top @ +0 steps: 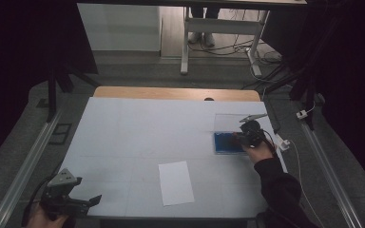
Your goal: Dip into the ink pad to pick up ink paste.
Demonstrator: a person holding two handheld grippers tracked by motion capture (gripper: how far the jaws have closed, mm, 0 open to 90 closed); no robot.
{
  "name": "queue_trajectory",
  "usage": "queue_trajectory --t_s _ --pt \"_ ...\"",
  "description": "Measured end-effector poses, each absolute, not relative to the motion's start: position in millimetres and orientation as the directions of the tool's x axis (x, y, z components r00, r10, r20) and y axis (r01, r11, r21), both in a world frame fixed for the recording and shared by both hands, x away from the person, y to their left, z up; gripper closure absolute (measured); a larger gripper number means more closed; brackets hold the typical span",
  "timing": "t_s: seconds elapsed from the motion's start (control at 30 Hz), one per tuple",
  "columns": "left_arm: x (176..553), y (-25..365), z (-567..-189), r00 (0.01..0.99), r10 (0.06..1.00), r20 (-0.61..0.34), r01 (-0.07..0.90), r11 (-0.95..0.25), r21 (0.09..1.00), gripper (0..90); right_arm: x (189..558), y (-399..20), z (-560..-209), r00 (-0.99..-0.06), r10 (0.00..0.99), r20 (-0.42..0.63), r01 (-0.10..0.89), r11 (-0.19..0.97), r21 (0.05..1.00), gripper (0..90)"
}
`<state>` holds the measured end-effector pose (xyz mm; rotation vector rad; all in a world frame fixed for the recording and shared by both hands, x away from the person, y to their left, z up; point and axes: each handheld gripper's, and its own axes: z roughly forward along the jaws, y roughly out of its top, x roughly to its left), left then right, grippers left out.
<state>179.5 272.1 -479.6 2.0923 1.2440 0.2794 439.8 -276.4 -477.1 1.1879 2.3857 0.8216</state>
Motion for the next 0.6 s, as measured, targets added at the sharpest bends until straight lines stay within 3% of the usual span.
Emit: queue_trajectory --t_s 0.6 --pt "179 272 -479 0.519 0.842 -0.149 0.693 -0.312 0.649 3.1 424 -279 -461 -0.622 0.783 -0.019 0.547 0.451 0.705 79.6"
